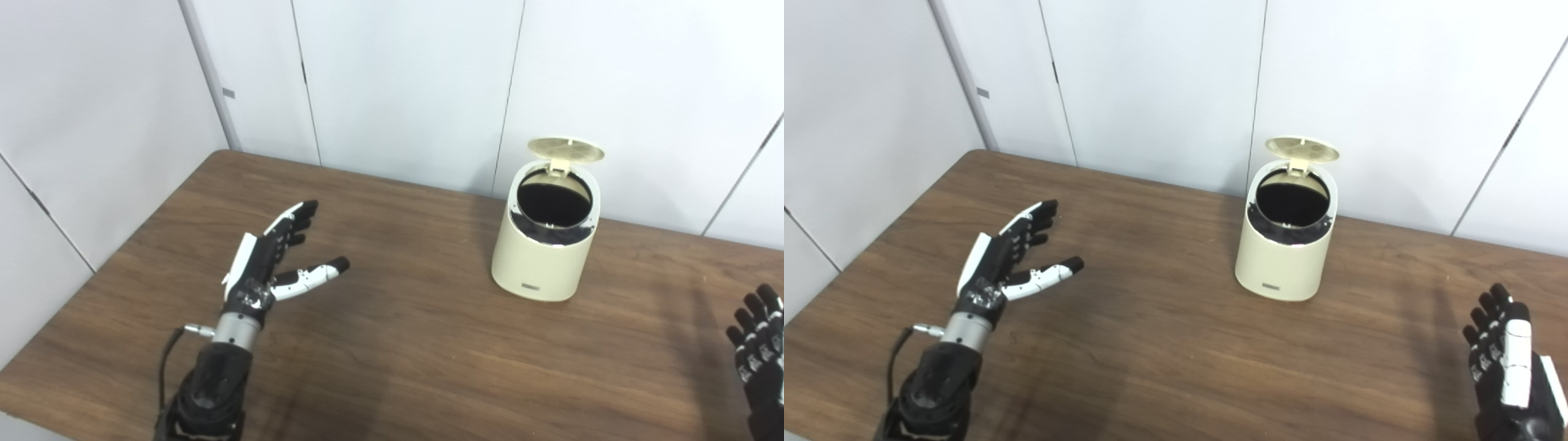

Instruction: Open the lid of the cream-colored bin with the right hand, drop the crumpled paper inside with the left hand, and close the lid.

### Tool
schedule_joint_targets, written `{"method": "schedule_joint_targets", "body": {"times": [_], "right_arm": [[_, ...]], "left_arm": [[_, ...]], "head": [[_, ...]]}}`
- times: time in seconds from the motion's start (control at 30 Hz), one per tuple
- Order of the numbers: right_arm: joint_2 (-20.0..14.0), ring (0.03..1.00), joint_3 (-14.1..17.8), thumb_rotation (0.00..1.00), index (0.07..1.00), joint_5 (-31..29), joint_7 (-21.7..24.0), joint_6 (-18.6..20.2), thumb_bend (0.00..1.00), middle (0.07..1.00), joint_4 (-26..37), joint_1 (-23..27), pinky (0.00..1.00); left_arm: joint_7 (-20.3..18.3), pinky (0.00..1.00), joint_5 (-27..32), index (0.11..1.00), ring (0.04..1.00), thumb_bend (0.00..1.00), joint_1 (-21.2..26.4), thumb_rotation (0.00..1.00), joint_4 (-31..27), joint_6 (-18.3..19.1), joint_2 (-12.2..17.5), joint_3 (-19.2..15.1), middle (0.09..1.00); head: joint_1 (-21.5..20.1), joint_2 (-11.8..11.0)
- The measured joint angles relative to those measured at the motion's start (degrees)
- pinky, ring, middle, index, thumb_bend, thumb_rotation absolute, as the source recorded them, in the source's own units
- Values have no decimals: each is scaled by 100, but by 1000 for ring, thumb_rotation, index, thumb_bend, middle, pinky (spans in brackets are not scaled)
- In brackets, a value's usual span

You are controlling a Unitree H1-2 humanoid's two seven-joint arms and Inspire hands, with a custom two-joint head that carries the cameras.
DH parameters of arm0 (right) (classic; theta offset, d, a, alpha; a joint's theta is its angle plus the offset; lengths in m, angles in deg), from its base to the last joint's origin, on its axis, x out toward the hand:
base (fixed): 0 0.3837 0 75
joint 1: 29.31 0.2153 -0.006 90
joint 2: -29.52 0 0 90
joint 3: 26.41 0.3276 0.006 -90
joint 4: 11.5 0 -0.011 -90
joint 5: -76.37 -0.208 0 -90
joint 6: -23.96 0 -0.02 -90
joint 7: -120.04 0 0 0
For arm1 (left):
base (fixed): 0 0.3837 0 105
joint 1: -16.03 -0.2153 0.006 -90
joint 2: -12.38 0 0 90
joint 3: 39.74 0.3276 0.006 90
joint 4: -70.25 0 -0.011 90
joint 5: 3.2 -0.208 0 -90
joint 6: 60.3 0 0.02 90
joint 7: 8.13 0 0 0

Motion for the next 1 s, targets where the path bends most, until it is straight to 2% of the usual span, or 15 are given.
{"method": "schedule_joint_targets", "body": {"times": [0.2, 0.43, 0.53, 0.7, 0.87, 1.0], "right_arm": [[-35, 1000, 1, 1000, 1000, 2, 45, -5, 505, 1000, -15, 0, 1000], [-52, 1000, 1, 1000, 1000, 1, 127, -111, 522, 1000, -123, -1, 1000], [-56, 1000, 5, 1000, 1000, 2, 152, -206, 505, 998, -146, -1, 1000], [-57, 1000, 11, 1000, 1000, -5, 167, -198, 525, 996, -148, -1, 1000], [-57, 1000, 32, 1000, 1000, -14, 172, -195, 519, 993, -149, -1, 1000], [-58, 998, 31, 1000, 1000, -7, 172, -192, 513, 993, -155, -1, 1000]], "left_arm": [[-202, 840, -568, 890, 888, 909, 11, 269, -210, 268, 483, 43, 894], [-483, 810, -1251, 882, 887, 940, 41, 277, -472, 812, 960, 68, 903], [-852, 802, -1771, 875, 898, 931, 44, 231, -546, 1191, 1343, 224, 898], [-1316, 774, -2395, 855, 888, 979, 23, 223, -590, 1475, 1846, 406, 884], [-1496, 811, -2925, 841, 896, 981, -90, 216, -519, 1481, 1951, 538, 878], [-1661, 785, -3183, 831, 884, 975, -130, 215, -342, 1494, 2004, 564, 876]], "head": [[27, 9], [79, 18], [106, 18], [132, 44], [141, 44], [150, 53]]}}
